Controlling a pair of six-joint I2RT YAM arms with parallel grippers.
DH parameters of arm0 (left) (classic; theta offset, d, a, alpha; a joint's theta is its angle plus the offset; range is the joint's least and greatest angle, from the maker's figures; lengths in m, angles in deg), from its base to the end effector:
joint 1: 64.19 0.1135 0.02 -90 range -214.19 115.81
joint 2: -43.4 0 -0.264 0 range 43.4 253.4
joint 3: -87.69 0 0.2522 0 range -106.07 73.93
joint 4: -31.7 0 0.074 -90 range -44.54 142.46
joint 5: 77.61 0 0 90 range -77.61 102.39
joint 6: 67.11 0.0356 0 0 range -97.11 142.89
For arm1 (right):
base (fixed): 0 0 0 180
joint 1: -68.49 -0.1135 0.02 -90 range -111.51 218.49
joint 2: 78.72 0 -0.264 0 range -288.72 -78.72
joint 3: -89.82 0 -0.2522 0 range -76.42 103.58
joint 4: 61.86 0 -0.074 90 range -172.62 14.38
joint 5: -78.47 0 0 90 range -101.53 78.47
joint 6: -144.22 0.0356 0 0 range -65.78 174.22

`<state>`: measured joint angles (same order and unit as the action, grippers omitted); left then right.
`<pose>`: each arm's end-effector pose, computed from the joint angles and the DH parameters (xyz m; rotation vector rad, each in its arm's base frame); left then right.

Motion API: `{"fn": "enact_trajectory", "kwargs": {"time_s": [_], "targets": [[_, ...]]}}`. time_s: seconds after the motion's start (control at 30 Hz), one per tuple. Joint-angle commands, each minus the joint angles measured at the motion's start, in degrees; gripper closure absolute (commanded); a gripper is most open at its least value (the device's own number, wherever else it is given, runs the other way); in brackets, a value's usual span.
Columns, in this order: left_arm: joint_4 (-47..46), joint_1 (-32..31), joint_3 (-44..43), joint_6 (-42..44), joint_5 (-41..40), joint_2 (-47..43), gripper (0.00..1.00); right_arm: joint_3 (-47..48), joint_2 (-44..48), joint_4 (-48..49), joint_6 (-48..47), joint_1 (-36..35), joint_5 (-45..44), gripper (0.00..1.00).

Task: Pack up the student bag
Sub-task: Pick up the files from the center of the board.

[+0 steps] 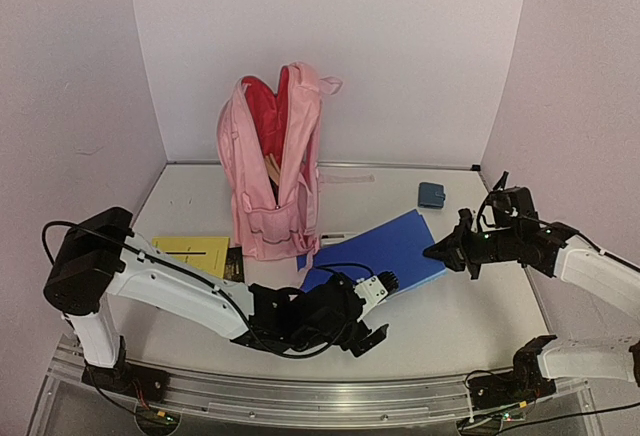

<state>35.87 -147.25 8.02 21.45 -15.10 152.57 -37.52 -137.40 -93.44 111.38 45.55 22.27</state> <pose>0.0663 -0.4090 0.1801 1.1582 1.7600 -0.3738 0.1909 0.1023 0.2494 0.3721 2.4582 1.3504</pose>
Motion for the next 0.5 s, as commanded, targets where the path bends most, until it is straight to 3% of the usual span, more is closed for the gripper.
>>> {"fn": "enact_trajectory", "kwargs": {"time_s": [0.0, 0.3, 0.4, 0.47], "targets": [[-6.03, -0.69, -5.12, 8.09, -15.96, 4.83, 0.02, 2.86, 1.43, 2.35, 0.87, 0.13, -3.30, 1.00], [-15.46, -0.72, -5.94, 17.84, -23.85, 8.93, 0.52, 3.37, 1.53, 2.26, 1.15, 0.16, -3.10, 1.00], [-17.13, -0.72, -5.30, 19.41, -23.90, 8.65, 0.64, 3.55, 1.75, 2.04, 1.02, 0.15, -3.82, 1.00], [-17.93, -0.73, -4.65, 20.21, -23.18, 7.97, 0.71, 3.80, 1.82, 2.00, 0.83, 0.17, -3.96, 0.95]]}}
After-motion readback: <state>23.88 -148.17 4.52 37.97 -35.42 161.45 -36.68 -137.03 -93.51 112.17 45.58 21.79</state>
